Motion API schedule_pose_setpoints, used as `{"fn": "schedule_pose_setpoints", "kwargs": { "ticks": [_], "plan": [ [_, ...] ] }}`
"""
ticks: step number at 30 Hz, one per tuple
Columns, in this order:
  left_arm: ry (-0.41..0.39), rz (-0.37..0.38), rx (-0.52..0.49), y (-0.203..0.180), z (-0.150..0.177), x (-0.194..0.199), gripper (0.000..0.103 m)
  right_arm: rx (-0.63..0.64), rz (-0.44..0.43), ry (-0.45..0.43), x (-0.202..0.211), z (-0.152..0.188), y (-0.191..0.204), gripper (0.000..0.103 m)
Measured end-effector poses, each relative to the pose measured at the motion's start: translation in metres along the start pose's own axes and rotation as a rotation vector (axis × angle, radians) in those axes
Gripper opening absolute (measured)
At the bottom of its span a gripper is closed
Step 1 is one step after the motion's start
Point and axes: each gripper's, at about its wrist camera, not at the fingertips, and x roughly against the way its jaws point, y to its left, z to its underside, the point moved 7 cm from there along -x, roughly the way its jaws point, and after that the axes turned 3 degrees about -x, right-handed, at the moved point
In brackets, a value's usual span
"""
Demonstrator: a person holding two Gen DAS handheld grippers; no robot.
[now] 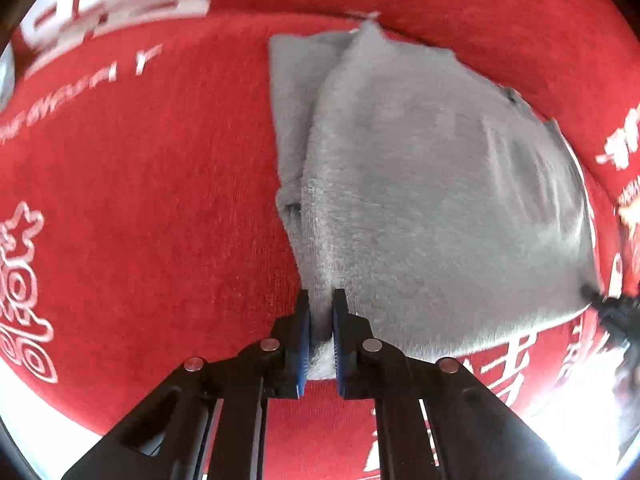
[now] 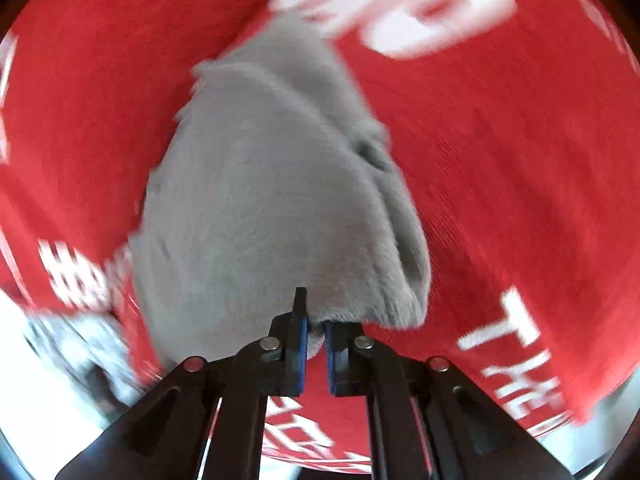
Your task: Fold small clothes
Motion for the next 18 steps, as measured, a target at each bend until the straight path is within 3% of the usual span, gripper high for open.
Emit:
{"fn": "schedule_pose_setpoints", "kwargs": {
  "ticks": [4, 7, 11, 14, 18],
  "plan": [
    [0.031, -0.053, -0.034, 0.003, 0.015, -0.015, 0.011, 0.058, 0.110, 0.017, -0.005, 0.006, -0.019, 0.008],
    [0.014, -0.043, -0.034, 0.001, 0.018, -0.012, 0.011, 0.000, 0.089, 0.031, -0.009, 0.011, -0.037, 0.008],
    [0.007, -0.049, -0.010, 0.009, 0.021, 0.007, 0.011, -0.042, 0.123, 0.049, 0.010, 0.021, -0.049, 0.024],
    [-0.035, -0.082, -0.019, 0.016, 0.007, 0.028, 0.011, -0.034, 0.114, 0.049, 0.028, 0.030, -0.046, 0.024],
    [-0.091, -0.090, -0.018, 0.009, -0.028, 0.035, 0.011, 0.101, 0.097, 0.006, 0.039, 0.024, -0.009, 0.024]
  ]
}}
